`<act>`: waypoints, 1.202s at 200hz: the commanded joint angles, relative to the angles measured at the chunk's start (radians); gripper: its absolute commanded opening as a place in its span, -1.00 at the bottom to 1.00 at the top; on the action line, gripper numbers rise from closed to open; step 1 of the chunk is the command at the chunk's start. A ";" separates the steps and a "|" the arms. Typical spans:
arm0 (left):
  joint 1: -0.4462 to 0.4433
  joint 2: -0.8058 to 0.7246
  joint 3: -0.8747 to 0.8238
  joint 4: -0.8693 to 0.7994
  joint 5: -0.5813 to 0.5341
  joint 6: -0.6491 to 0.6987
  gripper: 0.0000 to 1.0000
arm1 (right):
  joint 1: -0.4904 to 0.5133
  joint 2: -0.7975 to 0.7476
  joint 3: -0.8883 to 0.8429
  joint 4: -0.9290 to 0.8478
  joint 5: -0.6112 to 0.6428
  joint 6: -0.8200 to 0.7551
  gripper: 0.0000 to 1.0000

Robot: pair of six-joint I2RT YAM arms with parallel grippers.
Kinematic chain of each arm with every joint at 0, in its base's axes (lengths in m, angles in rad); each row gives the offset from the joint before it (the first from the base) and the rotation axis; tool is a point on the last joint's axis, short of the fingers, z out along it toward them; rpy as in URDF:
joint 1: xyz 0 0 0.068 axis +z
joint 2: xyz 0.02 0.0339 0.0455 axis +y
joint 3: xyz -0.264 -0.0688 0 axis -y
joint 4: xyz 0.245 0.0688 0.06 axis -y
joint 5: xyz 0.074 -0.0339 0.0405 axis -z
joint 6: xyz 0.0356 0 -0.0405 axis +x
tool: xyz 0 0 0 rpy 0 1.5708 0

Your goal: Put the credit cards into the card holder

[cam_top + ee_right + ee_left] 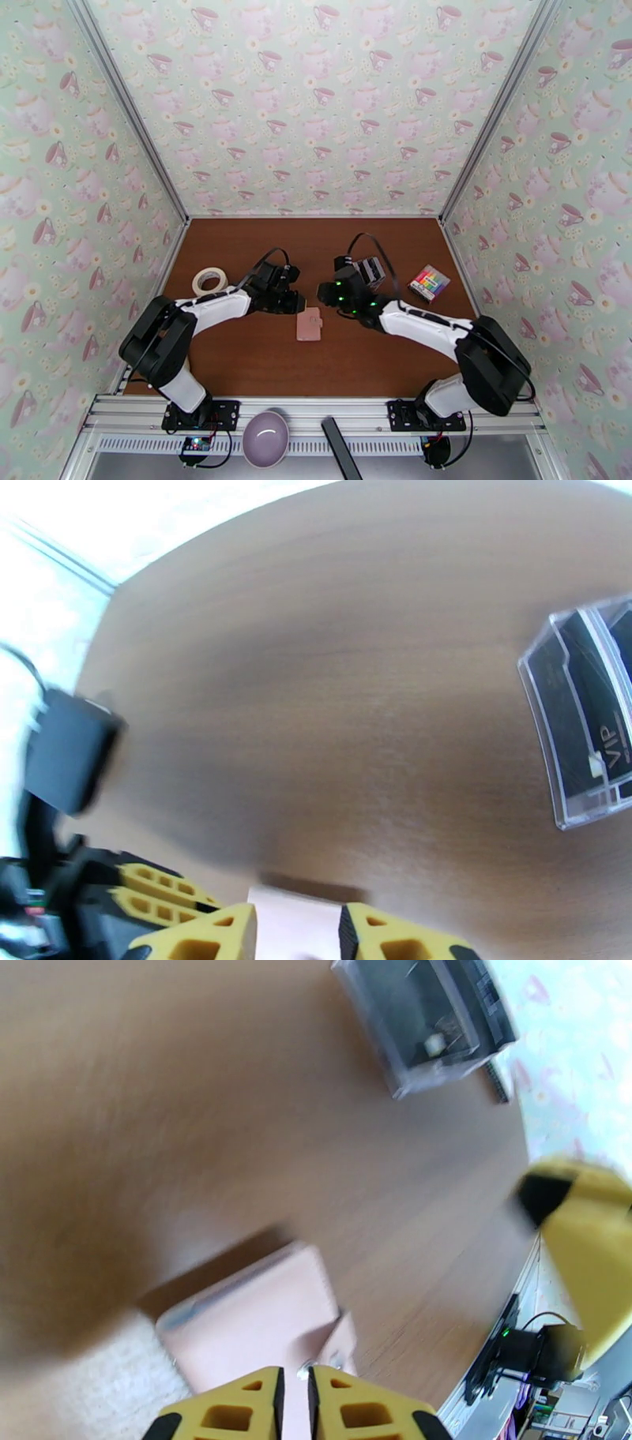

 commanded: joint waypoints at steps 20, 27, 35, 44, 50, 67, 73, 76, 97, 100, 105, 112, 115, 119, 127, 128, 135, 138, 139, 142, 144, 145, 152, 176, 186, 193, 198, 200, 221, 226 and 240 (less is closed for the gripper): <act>-0.001 0.008 -0.015 -0.011 -0.014 -0.011 -0.68 | -0.038 0.132 -0.005 0.124 -0.591 0.039 -0.32; 0.000 0.020 -0.012 -0.006 -0.008 -0.011 -0.68 | -0.037 0.162 -0.013 0.157 -0.617 0.066 -0.34; 0.000 0.034 -0.007 -0.003 -0.007 -0.010 -0.68 | -0.037 0.197 -0.022 0.212 -0.653 0.094 -0.38; 0.002 0.048 -0.003 0.003 -0.008 -0.009 -0.68 | -0.041 0.227 -0.037 0.267 -0.672 0.136 -0.41; 0.004 0.057 -0.001 0.005 -0.009 -0.008 -0.68 | -0.045 0.240 -0.055 0.317 -0.685 0.168 -0.44; 0.010 0.083 0.002 0.017 -0.010 -0.010 -0.68 | -0.064 0.267 -0.108 0.466 -0.727 0.258 -0.50; 0.012 0.091 0.002 0.021 -0.008 -0.010 -0.68 | -0.069 0.270 -0.126 0.508 -0.734 0.281 -0.52; 0.012 0.096 0.003 0.024 -0.008 -0.010 -0.69 | -0.071 0.271 -0.133 0.527 -0.737 0.291 -0.52; 0.015 0.127 0.002 0.036 -0.003 -0.010 -0.69 | -0.081 0.268 -0.173 0.592 -0.742 0.328 -0.59; 0.015 0.132 0.003 0.036 -0.002 -0.010 -0.69 | -0.081 0.267 -0.178 0.602 -0.744 0.333 -0.60; 0.015 0.137 0.005 0.038 0.000 -0.008 -0.69 | -0.081 0.265 -0.187 0.612 -0.744 0.340 -0.60; 0.015 0.145 0.005 0.044 0.001 -0.008 -0.69 | -0.082 0.260 -0.198 0.627 -0.744 0.349 -0.60; 0.015 0.148 0.002 0.046 0.001 -0.008 -0.69 | -0.081 0.260 -0.203 0.636 -0.744 0.353 -0.61; 0.016 0.151 0.003 0.048 0.000 -0.009 -0.69 | -0.082 0.260 -0.209 0.645 -0.744 0.359 -0.61; 0.017 0.158 0.003 0.050 0.001 -0.008 -0.69 | -0.084 0.261 -0.218 0.656 -0.745 0.366 -0.61; 0.016 0.160 0.002 0.051 0.001 -0.008 -0.69 | -0.084 0.261 -0.219 0.656 -0.745 0.367 -0.61; 0.015 0.166 0.004 0.055 0.002 -0.008 -0.69 | -0.086 0.265 -0.225 0.664 -0.744 0.371 -0.62; 0.017 0.168 0.005 0.056 0.004 -0.008 -0.69 | -0.087 0.267 -0.228 0.668 -0.744 0.372 -0.63; 0.017 0.169 0.005 0.057 0.004 -0.008 -0.69 | -0.087 0.269 -0.229 0.670 -0.744 0.372 -0.63; 0.017 0.171 0.005 0.059 0.005 -0.008 -0.69 | -0.089 0.272 -0.230 0.673 -0.745 0.372 -0.64; 0.017 0.172 0.004 0.061 0.007 -0.008 -0.69 | -0.090 0.273 -0.232 0.675 -0.745 0.372 -0.64; 0.017 0.173 0.005 0.061 0.007 -0.008 -0.69 | -0.090 0.274 -0.233 0.675 -0.745 0.372 -0.64; 0.016 0.173 0.003 0.063 0.007 -0.010 -0.69 | -0.099 0.280 -0.237 0.677 -0.745 0.376 -0.66; 0.018 0.166 -0.001 0.061 -0.002 -0.008 -0.69 | -0.150 0.308 -0.279 0.789 -0.770 0.430 -0.70; 0.018 0.167 -0.003 0.057 -0.005 -0.005 -0.69 | -0.172 0.314 -0.294 0.845 -0.786 0.458 -0.70; 0.021 0.169 -0.001 0.054 -0.004 -0.001 -0.69 | -0.186 0.319 -0.303 0.877 -0.798 0.476 -0.71; 0.021 0.170 0.000 0.049 -0.008 0.002 -0.69 | -0.193 0.321 -0.307 0.892 -0.804 0.485 -0.71; 0.021 0.171 0.001 0.046 -0.010 0.003 -0.69 | -0.198 0.322 -0.307 0.895 -0.806 0.489 -0.71; 0.022 0.169 0.012 0.023 -0.023 0.021 -0.69 | -0.209 0.325 -0.295 0.840 -0.811 0.465 -0.73; 0.022 0.167 0.017 0.018 -0.025 0.025 -0.69 | -0.209 0.327 -0.290 0.822 -0.811 0.456 -0.73; 0.021 0.163 0.023 0.001 -0.032 0.034 -0.69 | -0.209 0.336 -0.278 0.790 -0.819 0.440 -0.75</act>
